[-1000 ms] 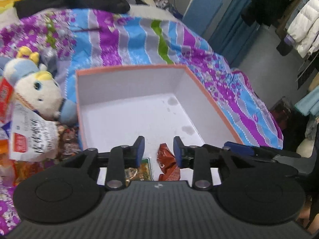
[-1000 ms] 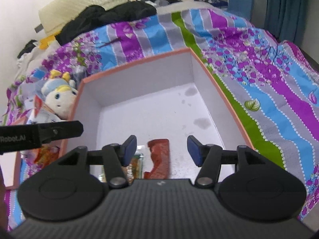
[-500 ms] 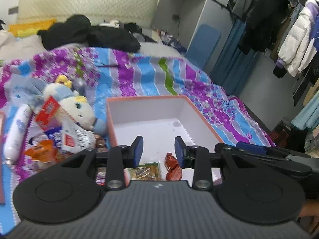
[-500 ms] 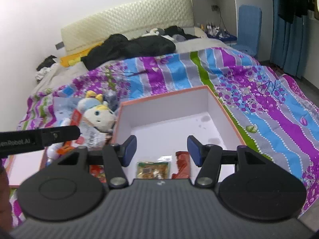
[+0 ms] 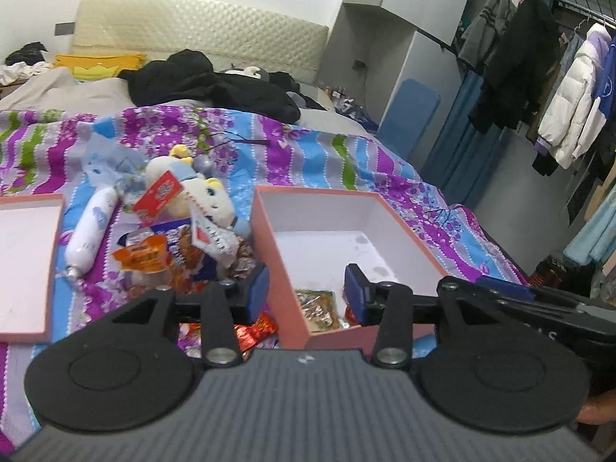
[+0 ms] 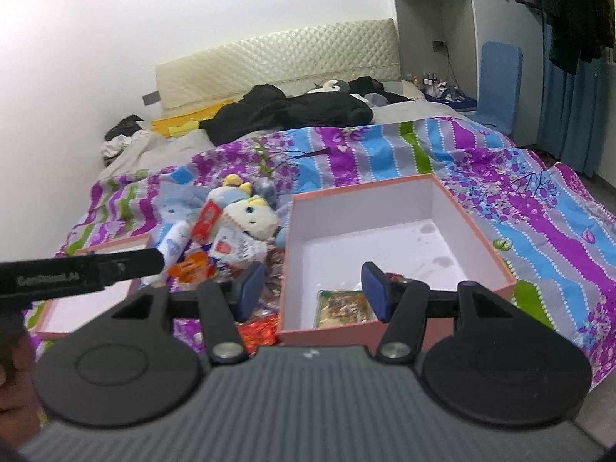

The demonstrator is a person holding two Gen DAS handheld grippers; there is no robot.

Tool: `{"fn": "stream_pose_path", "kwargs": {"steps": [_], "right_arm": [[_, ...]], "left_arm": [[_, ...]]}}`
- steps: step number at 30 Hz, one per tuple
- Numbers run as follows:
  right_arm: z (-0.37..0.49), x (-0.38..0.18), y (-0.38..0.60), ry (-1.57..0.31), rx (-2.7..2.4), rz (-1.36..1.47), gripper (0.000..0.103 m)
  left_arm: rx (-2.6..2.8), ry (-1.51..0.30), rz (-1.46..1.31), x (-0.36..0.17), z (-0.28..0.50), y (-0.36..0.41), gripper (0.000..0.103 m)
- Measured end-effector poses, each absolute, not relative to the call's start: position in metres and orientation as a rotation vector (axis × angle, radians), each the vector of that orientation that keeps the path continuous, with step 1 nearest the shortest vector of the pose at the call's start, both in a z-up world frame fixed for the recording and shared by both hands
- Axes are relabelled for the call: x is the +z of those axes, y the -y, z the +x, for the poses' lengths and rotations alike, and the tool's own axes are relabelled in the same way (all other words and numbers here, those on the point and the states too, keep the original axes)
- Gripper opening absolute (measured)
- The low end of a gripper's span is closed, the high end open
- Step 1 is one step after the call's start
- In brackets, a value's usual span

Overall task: Organize snacks
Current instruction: 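Open both grippers to drop the snacks into the pink box, then move both tools back toward the snack pile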

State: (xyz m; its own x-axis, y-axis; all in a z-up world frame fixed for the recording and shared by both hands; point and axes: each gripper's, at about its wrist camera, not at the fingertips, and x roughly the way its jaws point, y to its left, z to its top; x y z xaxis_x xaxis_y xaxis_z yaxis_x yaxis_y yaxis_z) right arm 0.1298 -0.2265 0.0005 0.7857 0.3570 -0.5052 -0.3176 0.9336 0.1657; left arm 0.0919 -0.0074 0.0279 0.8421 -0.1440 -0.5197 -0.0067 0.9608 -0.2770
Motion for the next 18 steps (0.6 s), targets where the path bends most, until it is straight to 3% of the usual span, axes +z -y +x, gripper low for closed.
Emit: {"fn": "stream_pose_path", "kwargs": {"steps": [8,18], "right_arm": [[0.087,-0.014,0.215,-0.529,0.41,0.062,0.058],[0.063,-0.042,0.202,-0.576,0.445,0.018,0.058]], "left_arm": [[-0.031,-0.573,-0.281,0.01,0.054,0.002,0.062],[0.04,-0.599,-0.33,-0.016,0.025,-0.024,0.064]]}}
